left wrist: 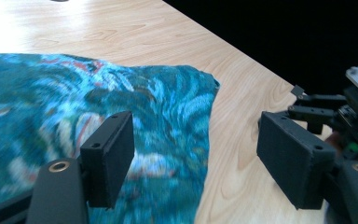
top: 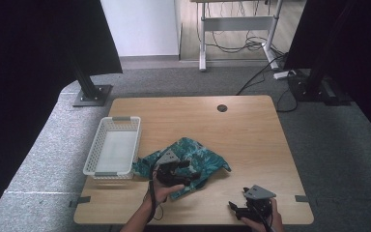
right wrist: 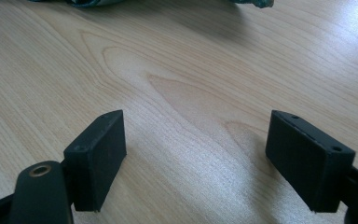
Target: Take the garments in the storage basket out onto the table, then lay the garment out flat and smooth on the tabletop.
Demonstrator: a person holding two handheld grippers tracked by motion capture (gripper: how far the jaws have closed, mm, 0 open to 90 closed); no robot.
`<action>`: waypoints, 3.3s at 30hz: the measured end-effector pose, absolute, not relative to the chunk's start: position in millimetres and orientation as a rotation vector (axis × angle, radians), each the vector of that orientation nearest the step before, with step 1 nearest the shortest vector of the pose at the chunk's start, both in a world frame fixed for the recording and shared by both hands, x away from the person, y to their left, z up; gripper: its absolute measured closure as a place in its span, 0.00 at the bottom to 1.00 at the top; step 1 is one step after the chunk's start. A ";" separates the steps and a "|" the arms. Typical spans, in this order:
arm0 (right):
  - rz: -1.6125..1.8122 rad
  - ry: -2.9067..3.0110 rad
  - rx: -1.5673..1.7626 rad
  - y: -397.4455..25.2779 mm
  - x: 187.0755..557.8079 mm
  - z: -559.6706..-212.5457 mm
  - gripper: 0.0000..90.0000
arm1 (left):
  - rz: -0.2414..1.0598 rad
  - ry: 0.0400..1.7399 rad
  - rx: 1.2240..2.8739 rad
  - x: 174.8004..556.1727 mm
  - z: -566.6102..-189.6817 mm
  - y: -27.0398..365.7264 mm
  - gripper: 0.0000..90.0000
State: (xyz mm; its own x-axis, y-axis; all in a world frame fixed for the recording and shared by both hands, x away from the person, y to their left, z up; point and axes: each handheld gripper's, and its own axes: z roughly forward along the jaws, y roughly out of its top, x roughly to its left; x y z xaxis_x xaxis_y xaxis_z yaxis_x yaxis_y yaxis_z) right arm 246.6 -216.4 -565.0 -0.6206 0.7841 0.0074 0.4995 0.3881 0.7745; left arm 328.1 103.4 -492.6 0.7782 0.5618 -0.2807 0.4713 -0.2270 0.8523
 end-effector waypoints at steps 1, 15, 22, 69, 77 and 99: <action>1.094 2.292 1.114 -216.4 246.5 -565.0 0.22 | 0.108 0.789 1.872 325.2 -492.2 105.8 0.29; 1.092 2.295 1.110 -216.4 246.0 -565.1 0.22 | 0.222 0.778 1.979 260.9 -511.5 158.1 0.26; 1.093 2.296 1.108 -216.4 246.2 -565.1 0.22 | 0.250 0.820 1.976 250.4 -519.3 182.1 0.26; 1.089 2.301 1.109 -216.9 245.4 -564.7 0.21 | 0.396 0.766 2.039 256.6 -525.5 131.5 0.23; 1.089 2.302 1.109 -217.0 245.5 -564.7 0.21 | 0.436 0.726 2.083 287.1 -521.6 88.1 0.23; 1.090 2.298 1.111 -216.1 246.5 -564.8 0.21 | 0.619 0.798 2.155 317.3 -532.1 39.6 0.31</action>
State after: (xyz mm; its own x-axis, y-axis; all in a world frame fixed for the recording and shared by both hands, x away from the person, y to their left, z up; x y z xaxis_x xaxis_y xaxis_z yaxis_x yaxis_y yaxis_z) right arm 246.5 -216.1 -564.8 -0.6239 0.7815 0.0080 0.5006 0.3918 0.7720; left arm 317.3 39.6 -532.1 0.6896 0.7028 0.1747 0.3440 -0.5301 0.7750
